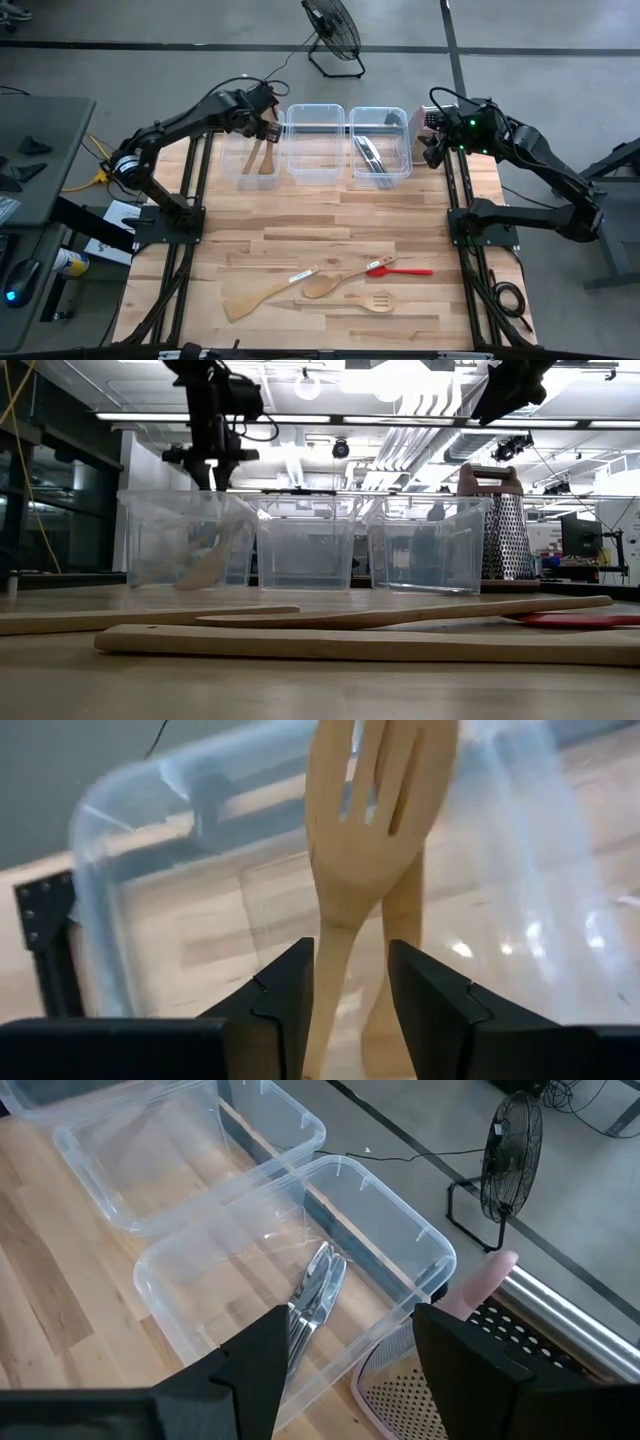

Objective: Pick & Place Kitchen Items
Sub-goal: Put the wooden spatula into the middle transparent bin

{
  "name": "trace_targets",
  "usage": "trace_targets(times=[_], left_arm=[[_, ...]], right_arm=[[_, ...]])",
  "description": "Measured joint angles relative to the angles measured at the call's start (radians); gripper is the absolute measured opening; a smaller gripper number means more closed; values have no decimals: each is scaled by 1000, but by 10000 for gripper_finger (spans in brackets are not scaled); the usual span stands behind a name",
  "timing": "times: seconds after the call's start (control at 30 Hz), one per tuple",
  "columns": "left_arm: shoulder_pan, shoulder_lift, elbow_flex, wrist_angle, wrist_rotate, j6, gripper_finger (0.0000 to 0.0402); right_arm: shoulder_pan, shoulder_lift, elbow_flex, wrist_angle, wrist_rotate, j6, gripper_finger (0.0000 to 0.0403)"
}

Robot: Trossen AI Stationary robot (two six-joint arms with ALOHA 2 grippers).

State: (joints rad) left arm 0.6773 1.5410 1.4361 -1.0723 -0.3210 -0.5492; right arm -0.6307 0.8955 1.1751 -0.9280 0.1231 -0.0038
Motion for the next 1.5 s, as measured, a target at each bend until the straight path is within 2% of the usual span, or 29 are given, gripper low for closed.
trace_targets(times=[0.2, 0.43, 0.63, 0.87, 1.17, 1.33, 1.5], left_arm=[[-56, -1, 148, -113, -2, 57, 129], [-211, -1, 235, -199, 29, 98, 129], [-392, -1, 235, -284, 53, 3, 129], [-633, -1, 235, -310, 50, -103, 129], [-908, 0, 176, -308, 50, -373, 129], [-1018, 0, 111, -238, 60, -396, 129], [-1093, 0, 49, -168, 63, -346, 130]], right_arm=[[0, -4, 0, -13, -50, -2, 206], [0, -32, 0, -74, -77, -28, 206], [0, -100, 0, -118, -79, -54, 206], [0, -171, 0, -172, -207, -71, 206], [0, -255, 0, -274, -265, -91, 206], [0, -287, 0, -274, -299, -73, 206], [0, -303, 0, -274, -317, -43, 206]])
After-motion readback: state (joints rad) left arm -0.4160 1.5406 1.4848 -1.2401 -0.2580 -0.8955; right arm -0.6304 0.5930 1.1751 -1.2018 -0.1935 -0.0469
